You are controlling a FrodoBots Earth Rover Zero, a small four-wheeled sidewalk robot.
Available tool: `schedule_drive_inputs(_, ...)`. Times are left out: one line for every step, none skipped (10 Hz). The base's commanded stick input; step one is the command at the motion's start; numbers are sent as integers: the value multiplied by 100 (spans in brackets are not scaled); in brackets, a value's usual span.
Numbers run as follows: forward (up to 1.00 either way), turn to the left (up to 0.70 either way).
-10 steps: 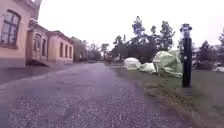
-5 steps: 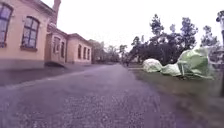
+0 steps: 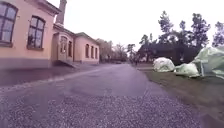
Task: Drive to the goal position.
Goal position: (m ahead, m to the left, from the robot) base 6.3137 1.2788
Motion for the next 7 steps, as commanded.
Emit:
schedule_drive_inputs(100, 0)
schedule_drive_inputs(100, 0)
schedule_drive_inputs(100, 0)
schedule_drive_inputs(100, 0)
schedule_drive_inputs(100, 0)
schedule_drive_inputs(100, 0)
schedule_drive_inputs(100, 0)
